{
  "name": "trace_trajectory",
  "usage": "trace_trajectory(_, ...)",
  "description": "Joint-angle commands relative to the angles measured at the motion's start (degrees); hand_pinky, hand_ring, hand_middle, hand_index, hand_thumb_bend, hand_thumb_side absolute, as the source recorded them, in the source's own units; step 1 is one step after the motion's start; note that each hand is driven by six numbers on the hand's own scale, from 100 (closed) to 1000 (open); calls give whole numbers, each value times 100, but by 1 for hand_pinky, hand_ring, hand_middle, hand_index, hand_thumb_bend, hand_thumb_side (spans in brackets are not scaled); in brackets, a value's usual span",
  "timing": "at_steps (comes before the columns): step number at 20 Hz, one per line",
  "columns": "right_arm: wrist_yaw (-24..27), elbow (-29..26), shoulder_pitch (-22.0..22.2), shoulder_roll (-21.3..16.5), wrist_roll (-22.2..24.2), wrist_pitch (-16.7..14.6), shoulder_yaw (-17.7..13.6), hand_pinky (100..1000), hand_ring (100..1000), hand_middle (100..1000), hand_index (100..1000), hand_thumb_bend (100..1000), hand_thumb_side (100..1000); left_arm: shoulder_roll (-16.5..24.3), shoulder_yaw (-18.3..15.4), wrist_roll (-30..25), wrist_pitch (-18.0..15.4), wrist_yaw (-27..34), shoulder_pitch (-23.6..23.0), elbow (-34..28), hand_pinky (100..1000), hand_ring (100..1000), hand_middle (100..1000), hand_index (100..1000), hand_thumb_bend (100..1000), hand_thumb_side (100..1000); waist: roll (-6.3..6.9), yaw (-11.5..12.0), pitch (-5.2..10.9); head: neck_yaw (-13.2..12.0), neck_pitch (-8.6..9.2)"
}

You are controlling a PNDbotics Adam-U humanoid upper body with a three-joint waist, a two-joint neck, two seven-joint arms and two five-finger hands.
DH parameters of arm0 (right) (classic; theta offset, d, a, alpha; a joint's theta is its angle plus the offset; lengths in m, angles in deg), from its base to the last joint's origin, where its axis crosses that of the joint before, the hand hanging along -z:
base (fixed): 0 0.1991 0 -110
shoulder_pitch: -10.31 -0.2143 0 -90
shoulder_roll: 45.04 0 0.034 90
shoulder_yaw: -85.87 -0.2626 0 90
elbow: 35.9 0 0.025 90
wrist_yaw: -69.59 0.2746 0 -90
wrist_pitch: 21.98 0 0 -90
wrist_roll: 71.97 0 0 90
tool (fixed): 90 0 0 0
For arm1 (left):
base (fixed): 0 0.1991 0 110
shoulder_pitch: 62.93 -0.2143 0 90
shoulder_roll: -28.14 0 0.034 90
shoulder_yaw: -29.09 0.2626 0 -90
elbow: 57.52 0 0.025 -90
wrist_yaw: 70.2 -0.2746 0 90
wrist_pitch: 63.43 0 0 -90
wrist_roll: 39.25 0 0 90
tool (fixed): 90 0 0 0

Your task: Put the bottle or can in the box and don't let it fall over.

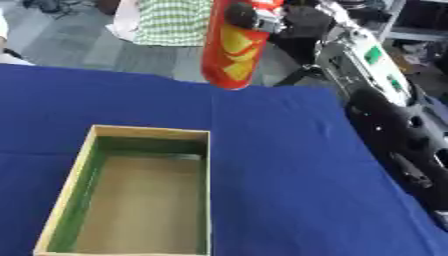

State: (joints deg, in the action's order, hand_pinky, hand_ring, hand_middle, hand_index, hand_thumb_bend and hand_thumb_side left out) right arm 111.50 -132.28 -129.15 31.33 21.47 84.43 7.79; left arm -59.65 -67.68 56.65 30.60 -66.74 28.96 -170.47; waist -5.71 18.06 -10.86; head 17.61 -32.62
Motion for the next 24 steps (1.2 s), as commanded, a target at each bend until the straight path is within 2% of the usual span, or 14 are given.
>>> trace_trajectory(1,-208,-210,-63,138,-39,70,34,1000,1000,942,511,622,100,165,-110,85,-5,-50,-7,-32,955,951,813,779,100,654,32,18,133,33,-23)
trace_trajectory(2,-262,-228,-49,195,-42,85,56,1000,1000,944,511,660,100,165,-123,104,-3,-55,-11,-25,955,951,813,779,100,679,29,27,132,47,-32)
trace_trajectory(3,-313,-239,-33,265,-43,102,86,1000,1000,946,510,619,100,165,-140,129,0,-61,-13,-14,955,951,813,779,100,654,27,42,132,73,-44)
trace_trajectory(17,-1252,-36,233,1053,-245,106,476,1000,1000,949,513,622,100,160,-346,451,14,-112,-69,103,956,951,813,779,100,653,11,170,135,159,-144)
trace_trajectory(22,-1304,144,269,1201,-454,49,564,1000,1000,956,543,613,100,159,-340,446,13,-125,-61,120,956,891,814,779,100,653,5,190,105,170,-128)
trace_trajectory(24,-1244,194,276,1222,-532,47,590,1000,1000,966,590,631,100,156,-343,449,14,-129,-66,123,956,891,814,779,100,654,2,188,95,176,-126)
